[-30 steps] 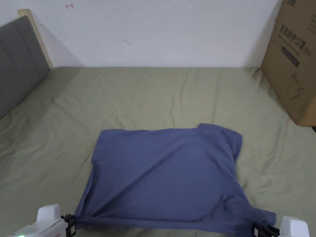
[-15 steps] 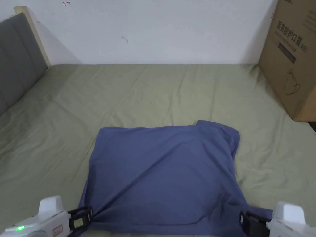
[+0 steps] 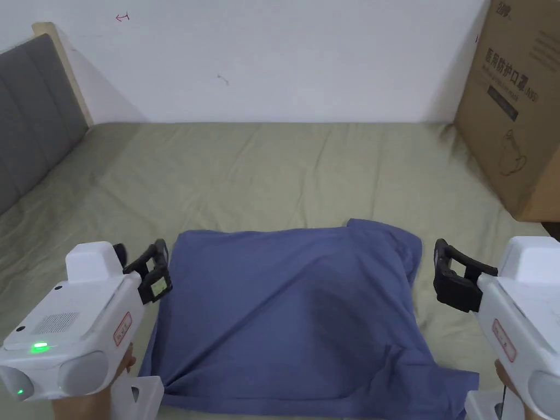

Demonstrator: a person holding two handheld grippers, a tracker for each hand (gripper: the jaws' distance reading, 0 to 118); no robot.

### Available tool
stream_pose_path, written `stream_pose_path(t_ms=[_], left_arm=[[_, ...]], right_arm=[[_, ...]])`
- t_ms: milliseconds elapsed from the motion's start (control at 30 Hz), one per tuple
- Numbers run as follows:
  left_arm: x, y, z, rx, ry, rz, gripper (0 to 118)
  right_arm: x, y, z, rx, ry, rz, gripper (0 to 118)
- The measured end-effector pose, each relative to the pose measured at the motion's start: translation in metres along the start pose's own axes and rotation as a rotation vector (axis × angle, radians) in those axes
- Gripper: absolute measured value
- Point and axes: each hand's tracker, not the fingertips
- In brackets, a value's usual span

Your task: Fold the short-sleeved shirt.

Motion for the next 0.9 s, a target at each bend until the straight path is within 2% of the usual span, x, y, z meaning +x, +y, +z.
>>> stream_pose_path(t_ms=[33, 67, 100, 133, 167, 267, 600, 633, 700, 733, 767, 800, 900], left_arm=[[0.001, 0.0, 0.0, 0.008, -0.017, 0.008, 37], [0.003, 0.0, 0.001, 0.01, -0.028, 0.009, 13], [0.002, -0.003, -0.002, 0.013, -0.032, 0.008, 3], [0.004, -0.004, -0.001, 0.019, -0.021, -0.005, 1], [0.005, -0.005, 0.0, 0.016, -0.024, -0.025, 0], [0.0, -0.012, -0.003, -0.023, -0.024, -0.046, 0], [-0.049, -0.073, -0.005, -0.374, 0.033, -0.045, 0], [-0.055, -0.083, -0.008, -0.416, 0.041, -0.045, 2], [-0.064, -0.098, -0.007, -0.457, 0.062, -0.032, 28], [-0.068, -0.104, -0.009, -0.498, 0.049, -0.026, 50], [-0.069, -0.109, -0.009, -0.541, 0.05, -0.015, 80], [-0.071, -0.116, -0.012, -0.606, 0.061, -0.01, 92], [-0.074, -0.132, -0.013, -0.653, 0.071, -0.011, 95]], right_arm=[[-0.002, 0.0, 0.001, 0.001, 0.002, -0.006, 75], [-0.005, 0.0, 0.002, 0.006, 0.001, -0.009, 55], [-0.007, 0.0, 0.003, 0.012, 0.006, -0.01, 35], [-0.008, -0.001, 0.003, 0.014, 0.003, -0.01, 13], [-0.009, -0.002, 0.003, 0.017, 0.001, -0.011, 1], [-0.009, -0.004, 0.004, 0.022, 0.019, -0.017, 1], [-0.006, -0.015, 0.003, -0.025, 0.033, -0.025, 1], [-0.006, -0.017, 0.003, -0.031, 0.034, -0.024, 1], [-0.005, -0.02, 0.002, -0.042, 0.037, -0.03, 1], [-0.004, -0.022, 0.002, -0.048, 0.035, -0.032, 1], [-0.004, -0.024, 0.002, -0.054, 0.035, -0.034, 1], [-0.005, -0.024, 0.003, -0.061, 0.036, -0.035, 1], [-0.005, -0.029, 0.004, -0.078, 0.037, -0.044, 1]])
